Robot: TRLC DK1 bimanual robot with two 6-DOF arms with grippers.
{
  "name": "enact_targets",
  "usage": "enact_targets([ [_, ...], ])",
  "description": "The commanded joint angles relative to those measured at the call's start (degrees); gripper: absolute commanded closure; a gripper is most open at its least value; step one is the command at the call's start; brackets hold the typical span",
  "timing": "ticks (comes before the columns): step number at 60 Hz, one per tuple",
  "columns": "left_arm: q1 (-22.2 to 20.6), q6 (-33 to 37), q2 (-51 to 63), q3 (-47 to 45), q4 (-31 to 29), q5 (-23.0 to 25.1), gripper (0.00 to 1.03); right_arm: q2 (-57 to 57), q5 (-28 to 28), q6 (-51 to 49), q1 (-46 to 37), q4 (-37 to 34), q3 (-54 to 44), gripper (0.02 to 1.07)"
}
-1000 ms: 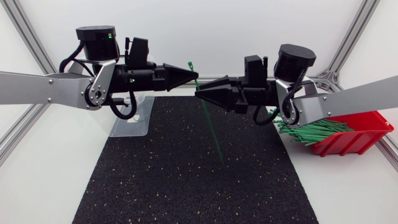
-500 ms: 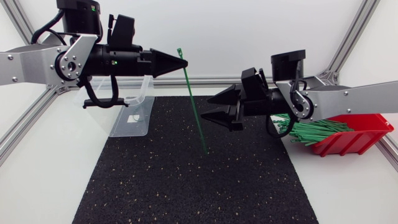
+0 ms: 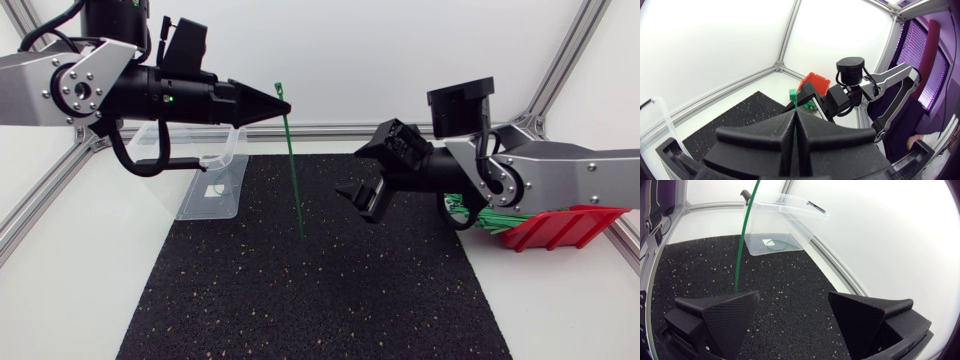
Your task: Take a green cable tie from the red box, thread the tail through the head to close it, then place it in the transparent bin on the left.
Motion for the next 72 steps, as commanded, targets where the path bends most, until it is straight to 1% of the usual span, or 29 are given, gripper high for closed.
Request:
enact_targets([
  [1, -0.4, 1.7, -0.5, 3.5, -2.6, -0.6, 1.0, -1.1, 3.1, -2.7, 1.3, -0.4, -2.1, 0.06],
  [3, -0.6, 1.6, 0.2, 4.6, -4.8, -0.9, 1.0, -0.8, 6.0, -3.4, 1.9, -0.5, -2.1, 0.06],
  [5, -1.1, 1.8, 1.0, 6.0, -7.3, -0.9, 1.0, -1.1, 9.3, -7.2, 2.9, 0.0, -3.5, 0.07],
  [8, -1.1, 1.9, 1.9, 7.0, -9.1, -0.9, 1.0, -1.5, 11.1, -9.0, 3.5, 4.0, -5.6, 0.07],
  [12, -1.1, 1.7, 3.1, 9.0, -12.0, -0.9, 1.0, -2.7, 11.9, -12.3, 4.1, 6.5, -8.3, 0.07],
  [19, -1.1, 1.9, 6.7, 13.5, -17.2, -0.8, 1.0, -4.3, 15.0, -19.0, 5.7, 19.0, -15.4, 0.07],
  [23, -1.2, 2.7, 9.7, 16.9, -21.3, -0.2, 1.0, -5.1, 16.8, -23.1, 6.7, 24.3, -18.5, 0.07],
  [26, -1.2, 2.8, 11.8, 19.2, -23.5, 0.1, 1.0, -5.6, 17.4, -24.5, 7.0, 25.3, -19.4, 0.07],
  [32, -1.8, 5.4, 15.2, 23.7, -29.3, 1.1, 1.0, -5.8, 18.6, -29.3, 7.1, 28.9, -20.8, 0.07],
  [39, -2.3, 5.1, 18.2, 27.9, -32.7, 1.4, 1.0, -5.7, 19.2, -33.6, 7.8, 31.7, -21.7, 0.07],
  [44, -2.0, 5.3, 20.5, 30.8, -35.2, 2.4, 1.0, -5.7, 19.2, -37.5, 8.7, 33.5, -22.2, 0.07],
  [47, -1.9, 5.4, 22.0, 32.5, -36.6, 3.0, 1.0, -5.6, 18.4, -40.6, 9.3, 34.1, -23.0, 0.07],
  [53, -1.8, 5.5, 24.3, 35.6, -38.8, 3.8, 1.0, -4.6, 18.6, -42.6, 11.5, 36.7, -23.4, 0.07],
  [61, -1.4, 5.7, 29.1, 42.5, -44.1, 4.5, 1.0, -0.6, 19.1, -48.7, 14.3, 42.5, -24.3, 0.07],
  [66, -1.1, 7.2, 31.2, 46.1, -47.7, 5.1, 1.0, 0.9, 19.1, -51.5, 15.9, 43.9, -24.8, 0.07],
  [72, -0.8, 7.2, 32.7, 48.8, -49.6, 5.7, 1.0, 2.3, 19.1, -54.5, 17.0, 45.5, -24.8, 0.07],
])
